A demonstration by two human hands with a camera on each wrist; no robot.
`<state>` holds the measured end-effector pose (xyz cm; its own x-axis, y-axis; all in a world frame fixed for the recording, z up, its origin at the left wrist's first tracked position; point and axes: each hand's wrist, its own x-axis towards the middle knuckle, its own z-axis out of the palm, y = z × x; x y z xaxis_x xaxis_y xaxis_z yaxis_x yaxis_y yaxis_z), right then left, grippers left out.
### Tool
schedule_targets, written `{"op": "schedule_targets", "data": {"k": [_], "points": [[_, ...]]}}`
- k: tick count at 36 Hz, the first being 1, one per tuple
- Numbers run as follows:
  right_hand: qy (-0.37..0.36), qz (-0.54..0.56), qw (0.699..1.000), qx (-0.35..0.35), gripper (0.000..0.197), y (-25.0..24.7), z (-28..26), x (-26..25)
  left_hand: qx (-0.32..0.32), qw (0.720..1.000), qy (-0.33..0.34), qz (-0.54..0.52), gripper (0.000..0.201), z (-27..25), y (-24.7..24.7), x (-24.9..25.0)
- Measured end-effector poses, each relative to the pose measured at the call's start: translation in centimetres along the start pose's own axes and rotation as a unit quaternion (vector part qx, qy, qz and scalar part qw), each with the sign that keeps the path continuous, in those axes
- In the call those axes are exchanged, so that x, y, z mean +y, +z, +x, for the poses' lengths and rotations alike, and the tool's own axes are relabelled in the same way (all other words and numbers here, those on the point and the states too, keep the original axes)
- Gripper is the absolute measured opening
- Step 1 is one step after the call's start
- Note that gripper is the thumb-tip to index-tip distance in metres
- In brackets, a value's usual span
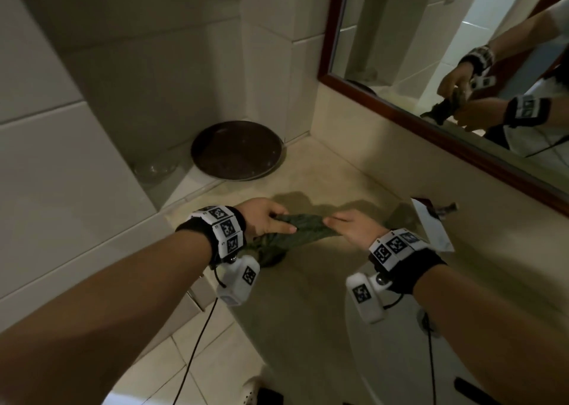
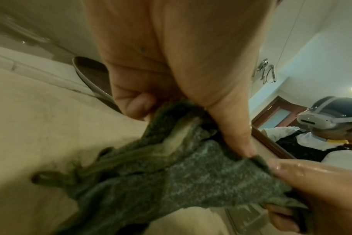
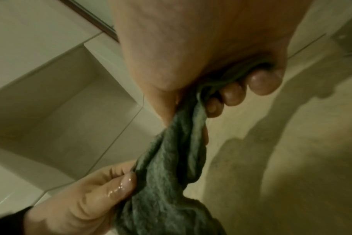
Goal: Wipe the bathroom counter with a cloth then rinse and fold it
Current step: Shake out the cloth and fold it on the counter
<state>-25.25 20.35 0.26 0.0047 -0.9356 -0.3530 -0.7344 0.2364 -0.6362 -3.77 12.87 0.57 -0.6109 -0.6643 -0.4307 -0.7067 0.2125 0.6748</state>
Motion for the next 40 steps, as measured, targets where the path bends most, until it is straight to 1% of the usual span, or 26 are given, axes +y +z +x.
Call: {"op": "schedule_targets", "data": {"k": [2,3,5,6,8,10,11,12,13,15,16,17,18,20,21,22,24,25,27,28,30,31,34,35,37,40], "points": [[-0.004,-0.039,0.999,-0.01,0.018,-0.2,1.1,-0.5,0.013,1.0,0.012,0.016,0.02,0.5,-1.1,-0.3],[-0.002,-0.048,0.999,-0.017,0.018,-0.4,1.6,-0.8,0.018,0.999,0.017,0.025,0.022,0.7,-1.5,-0.4],[0.014,-0.047,0.998,-0.038,0.031,-0.8,2.4,-1.4,0.028,0.999,0.021,0.021,0.024,1.2,-2.3,-0.8],[0.025,-0.052,0.997,-0.051,0.032,-1.1,2.7,-1.8,0.032,0.999,0.027,0.013,0.024,1.4,-2.6,-1.0],[0.042,-0.07,0.994,-0.075,0.027,-1.6,3.3,-2.6,0.044,0.998,0.052,0.003,0.027,1.7,-3.1,-1.2],[0.026,-0.09,0.993,-0.072,0.026,-1.9,4.0,-3.3,0.072,0.995,0.074,0.018,0.039,2.0,-3.5,-1.4],[0.007,-0.095,0.994,-0.053,0.024,-1.9,4.4,-3.6,0.083,0.993,0.077,0.016,0.049,2.1,-3.7,-1.5],[-0.016,-0.093,0.995,-0.033,0.018,-1.9,4.7,-3.8,0.083,0.993,0.079,0.006,0.061,2.2,-3.9,-1.5],[-0.041,-0.086,0.995,-0.019,0.013,-1.8,5.1,-4.0,0.069,0.995,0.076,-0.011,0.072,2.3,-4.1,-1.5],[-0.089,-0.073,0.993,-0.003,0.025,-1.6,5.7,-4.5,0.02,0.996,0.062,-0.056,0.086,2.4,-4.5,-1.2],[-0.109,-0.07,0.992,-0.006,0.024,-1.5,5.9,-4.8,0.004,0.996,0.055,-0.064,0.088,2.5,-4.6,-1.1],[-0.13,-0.074,0.989,-0.01,0.023,-1.4,5.9,-5.2,0.002,0.997,0.05,-0.06,0.085,2.7,-4.8,-1.1],[-0.143,-0.084,0.986,-0.012,0.026,-1.3,6.0,-5.5,0.01,0.997,0.05,-0.055,0.078,2.9,-5.0,-1.1],[-0.147,-0.089,0.985,-0.011,0.033,-1.3,6.3,-5.9,0.042,0.995,0.063,-0.059,0.05,3.1,-5.4,-1.5],[-0.14,-0.086,0.986,-0.014,0.033,-1.3,6.4,-6.0,0.06,0.994,0.069,-0.06,0.035,3.3,-5.6,-1.9],[-0.129,-0.087,0.988,-0.02,0.029,-1.4,6.5,-6.2,0.074,0.993,0.073,-0.058,0.024,3.4,-6.0,-2.2],[-0.095,-0.098,0.99,-0.031,0.012,-1.6,6.7,-6.3,0.09,0.992,0.07,-0.051,0.014,3.4,-6.8,-2.7],[-0.084,-0.108,0.99,-0.034,0.01,-1.7,6.7,-6.4,0.094,0.992,0.067,-0.048,0.013,3.3,-7.2,-2.7],[-0.077,-0.131,0.988,-0.029,0.021,-2.0,7.0,-6.6,0.1,0.992,0.064,-0.047,0.014,3.2,-7.9,-2.7],[-0.074,-0.139,0.987,-0.026,0.022,-2.0,7.2,-6.6,0.103,0.991,0.068,-0.047,0.013,3.1,-8.2,-2.7],[-0.062,-0.152,0.986,-0.011,0.02,-2.3,7.5,-6.7,0.115,0.989,0.083,-0.038,0.01,2.9,-8.6,-2.6],[-0.055,-0.154,0.987,0.002,0.025,-2.4,7.6,-6.6,0.123,0.988,0.092,-0.031,0.01,2.9,-8.8,-2.6],[-0.03,-0.107,0.994,0.006,0.038,-3.1,7.8,-7.2,0.155,0.981,0.115,-0.024,0.014,3.0,-9.5,-2.3],[-0.021,-0.076,0.997,0.001,0.037,-3.4,7.8,-7.5,0.17,0.977,0.122,-0.026,0.014,3.1,-9.8,-2.2],[-0.015,-0.042,0.999,0.012,0.029,-4.2,7.9,-8.0,0.202,0.97,0.134,-0.026,0.017,3.2,-10.4,-1.9],[-0.038,-0.126,0.99,0.052,0.012,-5.4,8.0,-8.5,0.232,0.962,0.142,-0.01,0.017,3.4,-11.1,-1.2]]}}
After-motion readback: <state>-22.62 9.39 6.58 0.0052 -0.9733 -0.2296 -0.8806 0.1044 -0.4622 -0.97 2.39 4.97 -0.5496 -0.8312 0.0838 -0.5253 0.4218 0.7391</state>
